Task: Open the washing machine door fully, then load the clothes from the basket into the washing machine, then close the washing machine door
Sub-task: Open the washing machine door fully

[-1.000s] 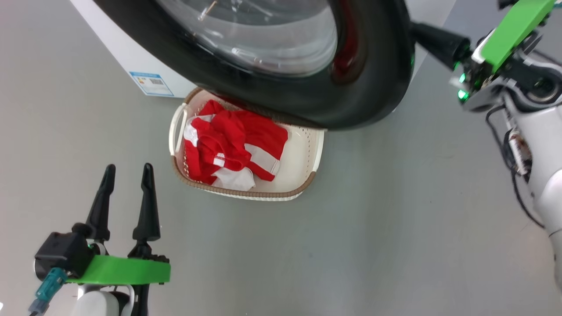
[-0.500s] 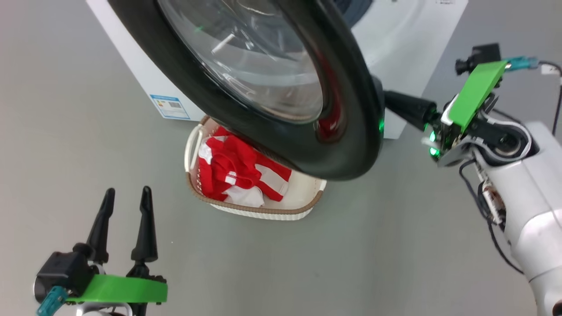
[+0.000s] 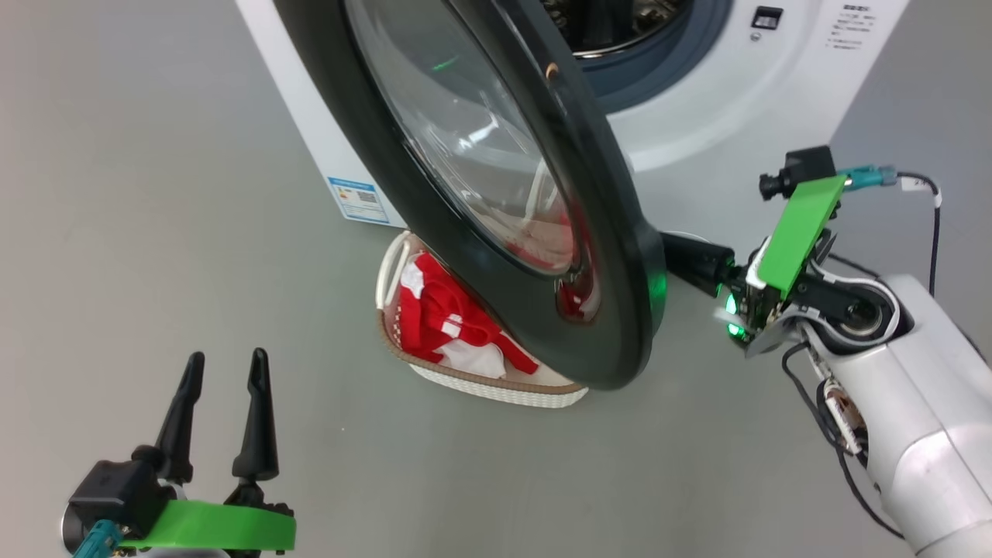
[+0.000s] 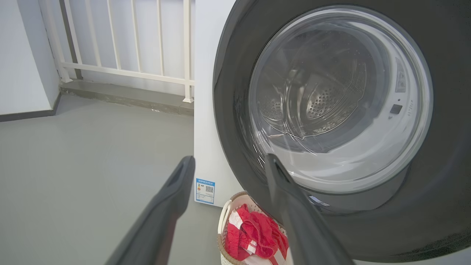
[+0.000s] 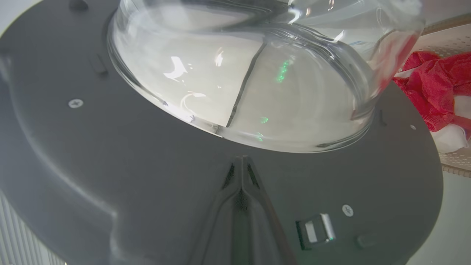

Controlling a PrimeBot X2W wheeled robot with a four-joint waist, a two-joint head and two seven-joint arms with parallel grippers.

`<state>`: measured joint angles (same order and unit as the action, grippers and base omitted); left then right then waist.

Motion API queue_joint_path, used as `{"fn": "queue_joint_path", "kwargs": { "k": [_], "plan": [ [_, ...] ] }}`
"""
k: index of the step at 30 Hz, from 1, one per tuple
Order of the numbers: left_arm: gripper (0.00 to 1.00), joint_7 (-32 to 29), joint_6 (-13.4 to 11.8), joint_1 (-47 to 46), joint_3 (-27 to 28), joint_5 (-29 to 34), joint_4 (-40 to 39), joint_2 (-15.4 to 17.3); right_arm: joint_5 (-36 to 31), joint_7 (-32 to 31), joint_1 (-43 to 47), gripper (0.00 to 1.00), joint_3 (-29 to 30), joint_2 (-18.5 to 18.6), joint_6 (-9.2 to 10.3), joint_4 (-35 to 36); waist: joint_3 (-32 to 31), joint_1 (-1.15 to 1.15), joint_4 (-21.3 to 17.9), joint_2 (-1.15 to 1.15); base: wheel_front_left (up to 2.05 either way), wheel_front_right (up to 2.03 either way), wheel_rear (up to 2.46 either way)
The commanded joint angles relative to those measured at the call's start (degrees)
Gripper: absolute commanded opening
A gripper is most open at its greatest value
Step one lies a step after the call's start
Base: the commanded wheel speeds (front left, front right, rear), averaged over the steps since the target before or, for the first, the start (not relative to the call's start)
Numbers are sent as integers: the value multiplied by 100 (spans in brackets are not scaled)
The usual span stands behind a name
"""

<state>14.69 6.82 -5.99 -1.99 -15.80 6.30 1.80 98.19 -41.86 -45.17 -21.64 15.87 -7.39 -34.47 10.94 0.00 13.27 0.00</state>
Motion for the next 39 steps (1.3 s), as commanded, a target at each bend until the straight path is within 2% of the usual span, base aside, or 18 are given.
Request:
{"fn": "queue_joint_path", "kwargs": {
  "k": [1,20,39],
  "plan": [
    [100,31,12,-4,189,6,-97,108,139,-81,186,0,-132,-144,-10,261,-72,0,125,0,0,0,0],
    [100,31,-38,130,207,36,-8,108,444,-123,706,0,-519,-353,-10,794,-364,0,573,0,0,0,0],
    [100,31,-79,245,279,116,170,108,739,77,663,0,-1006,-643,-10,921,-645,0,1429,0,0,0,0]
  ]
}}
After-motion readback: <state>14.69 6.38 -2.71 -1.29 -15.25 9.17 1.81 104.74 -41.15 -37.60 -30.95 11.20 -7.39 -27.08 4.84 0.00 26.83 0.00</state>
